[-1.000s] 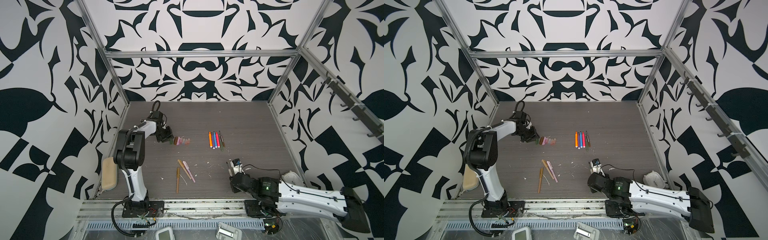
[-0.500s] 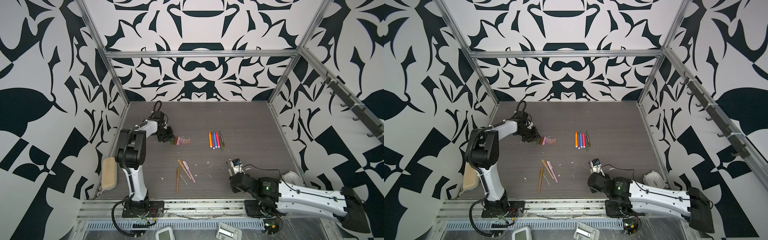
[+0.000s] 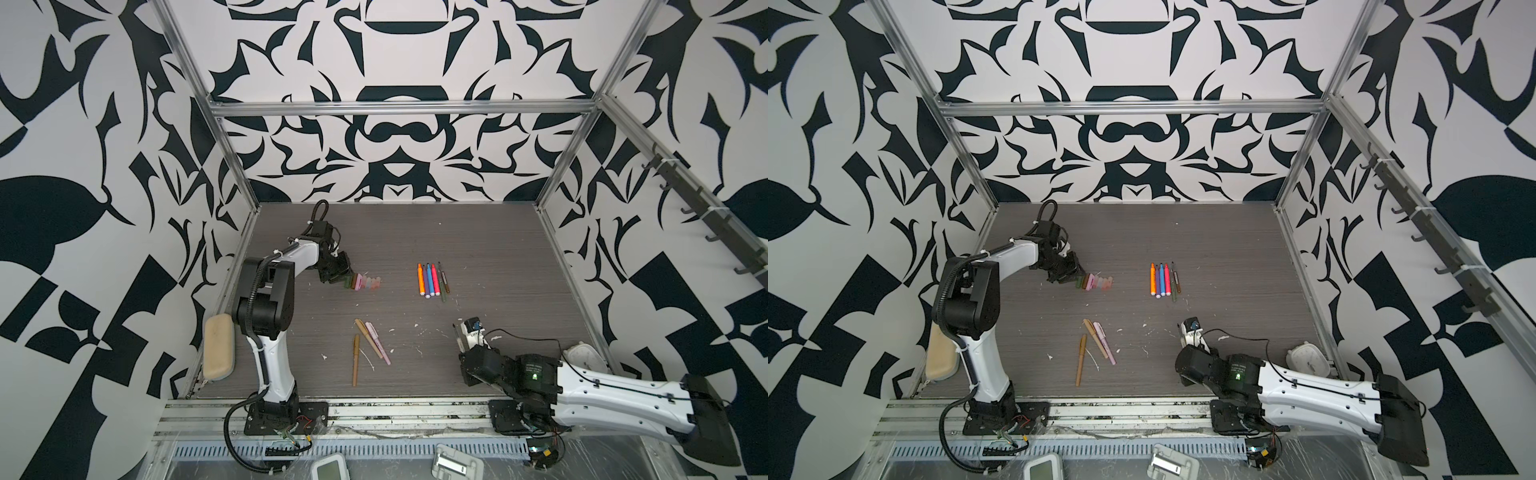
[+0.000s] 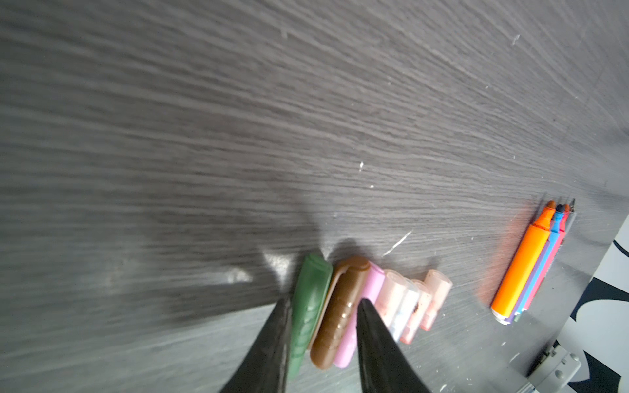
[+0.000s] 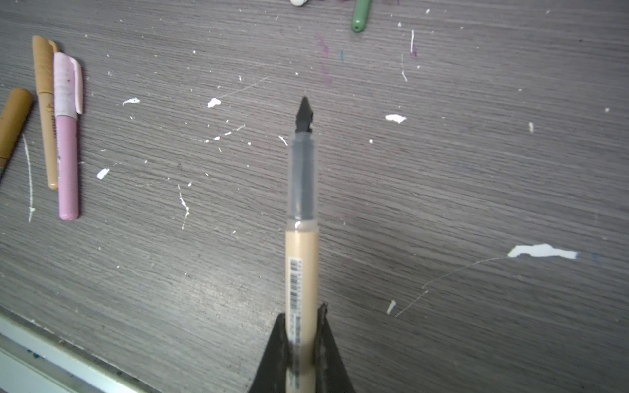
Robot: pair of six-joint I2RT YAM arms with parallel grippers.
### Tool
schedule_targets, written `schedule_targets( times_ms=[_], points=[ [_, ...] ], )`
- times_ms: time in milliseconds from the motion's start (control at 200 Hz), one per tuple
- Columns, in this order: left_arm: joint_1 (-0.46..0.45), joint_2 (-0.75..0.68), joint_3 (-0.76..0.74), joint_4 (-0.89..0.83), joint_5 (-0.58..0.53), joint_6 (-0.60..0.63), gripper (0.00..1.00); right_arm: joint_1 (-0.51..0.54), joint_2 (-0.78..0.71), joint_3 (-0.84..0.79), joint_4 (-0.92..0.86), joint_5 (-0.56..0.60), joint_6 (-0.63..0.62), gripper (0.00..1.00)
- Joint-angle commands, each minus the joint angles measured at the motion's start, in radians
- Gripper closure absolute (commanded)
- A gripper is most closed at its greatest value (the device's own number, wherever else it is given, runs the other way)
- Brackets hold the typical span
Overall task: Open the pen caps
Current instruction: 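Lower the green cap beside the brown cap and open the left gripper, then carry the uncapped cream pen to the uncapped marker group while the left arm withdraws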
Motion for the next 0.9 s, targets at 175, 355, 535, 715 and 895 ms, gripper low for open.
schedule_targets(
  times_ms=[175,355,535,715,895],
  points=[
    [-0.003,-0.035,0.020,-0.072,-0.042,-0.001,0.64,-0.009,-0.010,0.007,0.011,0.017,-0.008,1.00],
    [-0.002,-0.124,0.012,-0.092,-0.059,-0.003,0.64,-0.056,-0.011,0.040,0.011,-0.020,-0.049,1.00],
    [-0.003,-0.315,0.016,-0.124,-0.029,-0.016,0.64,-0.211,0.003,0.081,0.054,-0.144,-0.147,1.00],
    [-0.003,-0.579,-0.076,-0.116,0.065,-0.008,0.62,-0.456,0.104,0.141,0.140,-0.382,-0.255,1.00],
    [0.001,-0.831,-0.155,-0.183,0.090,0.024,0.55,-0.677,0.279,0.235,0.227,-0.511,-0.350,1.00]
  ],
)
